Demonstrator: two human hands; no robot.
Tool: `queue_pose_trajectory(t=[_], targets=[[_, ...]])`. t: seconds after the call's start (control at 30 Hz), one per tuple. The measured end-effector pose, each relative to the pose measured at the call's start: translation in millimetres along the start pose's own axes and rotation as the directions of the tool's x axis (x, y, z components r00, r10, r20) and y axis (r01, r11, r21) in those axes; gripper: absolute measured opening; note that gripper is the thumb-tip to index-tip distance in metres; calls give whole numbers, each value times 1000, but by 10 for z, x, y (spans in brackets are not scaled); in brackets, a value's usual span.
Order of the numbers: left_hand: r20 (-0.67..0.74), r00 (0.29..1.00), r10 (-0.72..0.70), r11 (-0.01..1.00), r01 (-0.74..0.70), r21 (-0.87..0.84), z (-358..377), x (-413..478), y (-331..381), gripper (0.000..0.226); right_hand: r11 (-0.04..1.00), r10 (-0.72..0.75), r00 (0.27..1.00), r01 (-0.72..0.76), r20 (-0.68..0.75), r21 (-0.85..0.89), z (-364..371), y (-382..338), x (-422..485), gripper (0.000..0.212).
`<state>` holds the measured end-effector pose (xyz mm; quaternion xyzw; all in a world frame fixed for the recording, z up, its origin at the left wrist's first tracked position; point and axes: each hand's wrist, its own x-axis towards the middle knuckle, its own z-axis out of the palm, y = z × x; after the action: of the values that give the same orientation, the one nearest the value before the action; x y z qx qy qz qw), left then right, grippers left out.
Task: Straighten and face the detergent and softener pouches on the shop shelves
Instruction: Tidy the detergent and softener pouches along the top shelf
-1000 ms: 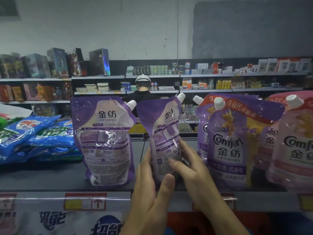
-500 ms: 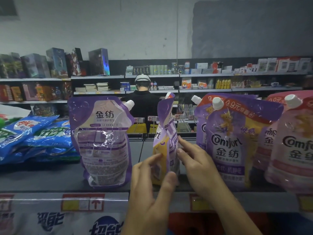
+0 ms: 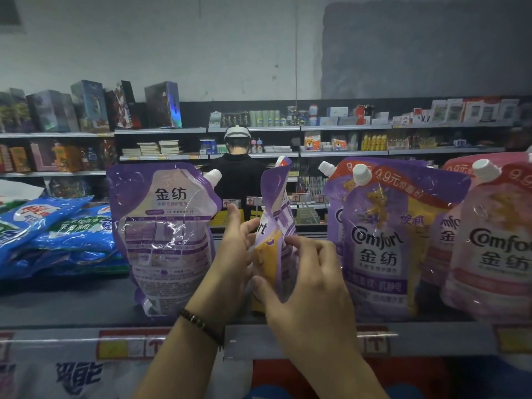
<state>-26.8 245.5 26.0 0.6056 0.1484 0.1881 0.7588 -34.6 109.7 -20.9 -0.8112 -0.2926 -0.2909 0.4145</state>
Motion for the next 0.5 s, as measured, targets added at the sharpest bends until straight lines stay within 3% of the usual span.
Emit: queue_pose_trajectory(t=[0.1,0.5], targets=[[28,999,-29,999,28,25,82,17,-29,88,998,-20,1000,18,-20,-62,10,21,-4,59],[19,1000,22,988,-25,153,-129,-22,-160,77,999,36,999,-36,-25,-8,-155,217,-24,53]])
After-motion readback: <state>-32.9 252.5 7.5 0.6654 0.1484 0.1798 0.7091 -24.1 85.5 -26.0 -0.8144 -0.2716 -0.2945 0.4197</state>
